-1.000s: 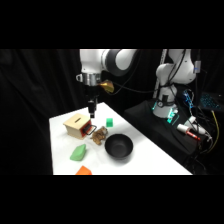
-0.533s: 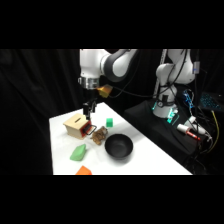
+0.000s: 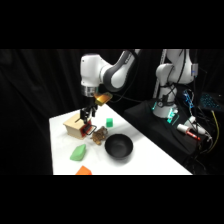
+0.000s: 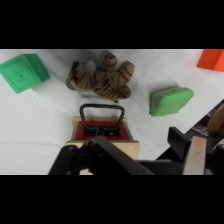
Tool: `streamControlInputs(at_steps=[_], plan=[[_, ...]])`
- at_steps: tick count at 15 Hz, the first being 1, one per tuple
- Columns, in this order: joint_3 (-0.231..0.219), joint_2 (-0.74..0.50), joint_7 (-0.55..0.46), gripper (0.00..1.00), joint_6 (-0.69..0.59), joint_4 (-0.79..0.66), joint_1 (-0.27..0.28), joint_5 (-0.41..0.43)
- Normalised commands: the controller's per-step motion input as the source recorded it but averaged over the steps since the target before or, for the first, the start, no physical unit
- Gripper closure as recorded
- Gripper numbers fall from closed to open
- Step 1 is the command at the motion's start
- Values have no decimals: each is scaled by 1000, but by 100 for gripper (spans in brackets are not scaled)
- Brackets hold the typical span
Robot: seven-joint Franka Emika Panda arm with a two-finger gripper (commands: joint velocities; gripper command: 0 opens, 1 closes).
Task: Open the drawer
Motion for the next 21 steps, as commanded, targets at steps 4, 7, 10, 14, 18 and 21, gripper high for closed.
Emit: streamControlInputs(at_steps=[4,7,10,14,18,21], plan=[[-144,184,299,0,181,148,144,-118],[-148,185,223,0,156,180,137,-126],[-132,193,163,0,118,187,120,-111],[-107,200,113,0,108,181,106,-80],[-91,184,65,0,112,174,92,-38],[-111,182,45,0,151,176,94,-31]])
